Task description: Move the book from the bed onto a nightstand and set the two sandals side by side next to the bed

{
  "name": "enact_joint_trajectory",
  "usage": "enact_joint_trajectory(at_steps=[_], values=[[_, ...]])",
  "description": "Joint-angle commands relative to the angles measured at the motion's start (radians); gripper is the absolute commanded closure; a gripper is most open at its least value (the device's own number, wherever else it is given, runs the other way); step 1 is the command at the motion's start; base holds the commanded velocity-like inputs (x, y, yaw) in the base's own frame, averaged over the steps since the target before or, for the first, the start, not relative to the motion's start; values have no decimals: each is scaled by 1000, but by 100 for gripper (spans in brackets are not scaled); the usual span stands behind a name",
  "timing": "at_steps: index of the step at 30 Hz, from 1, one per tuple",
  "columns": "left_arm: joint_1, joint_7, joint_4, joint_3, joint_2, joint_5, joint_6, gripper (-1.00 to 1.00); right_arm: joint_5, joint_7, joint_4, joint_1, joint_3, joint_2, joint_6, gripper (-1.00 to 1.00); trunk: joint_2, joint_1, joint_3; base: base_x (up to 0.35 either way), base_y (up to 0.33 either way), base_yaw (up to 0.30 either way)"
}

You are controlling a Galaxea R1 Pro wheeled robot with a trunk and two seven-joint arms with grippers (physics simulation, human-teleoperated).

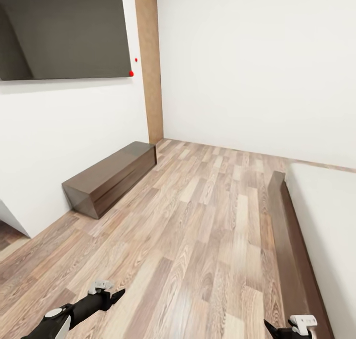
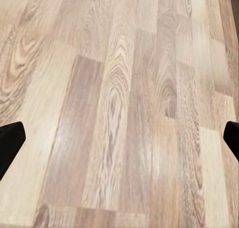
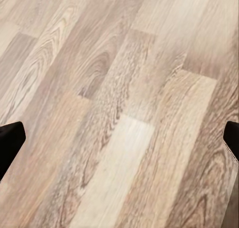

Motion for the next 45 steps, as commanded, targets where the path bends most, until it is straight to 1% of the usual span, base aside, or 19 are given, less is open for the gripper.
enact_joint_trajectory(at_steps=[1,19,26,34,41,45], values=[[-1,-4,1,7,0,-11,-8,-100,-4,8,1,-1,-4,0,0,-100,0,0,-1,335,0,0],[-1,-4,1,6,-2,-11,-8,-100,-3,10,1,-1,-4,1,1,-100,0,0,-1,335,0,-3],[-1,-4,1,6,-2,-11,-8,-100,0,10,1,-1,-4,1,1,-100,0,0,-1,335,0,-183],[-1,-4,1,6,-2,-11,-8,-100,1,8,1,-1,-4,1,0,-100,0,0,-1,335,0,-36],[-1,-4,1,6,-2,-11,-8,-100,1,7,2,-1,-4,1,0,-100,0,0,0,335,0,-237],[-1,-3,7,6,-10,-12,-8,-100,2,4,6,-1,-3,2,-3,-100,0,0,0,335,0,-71]])
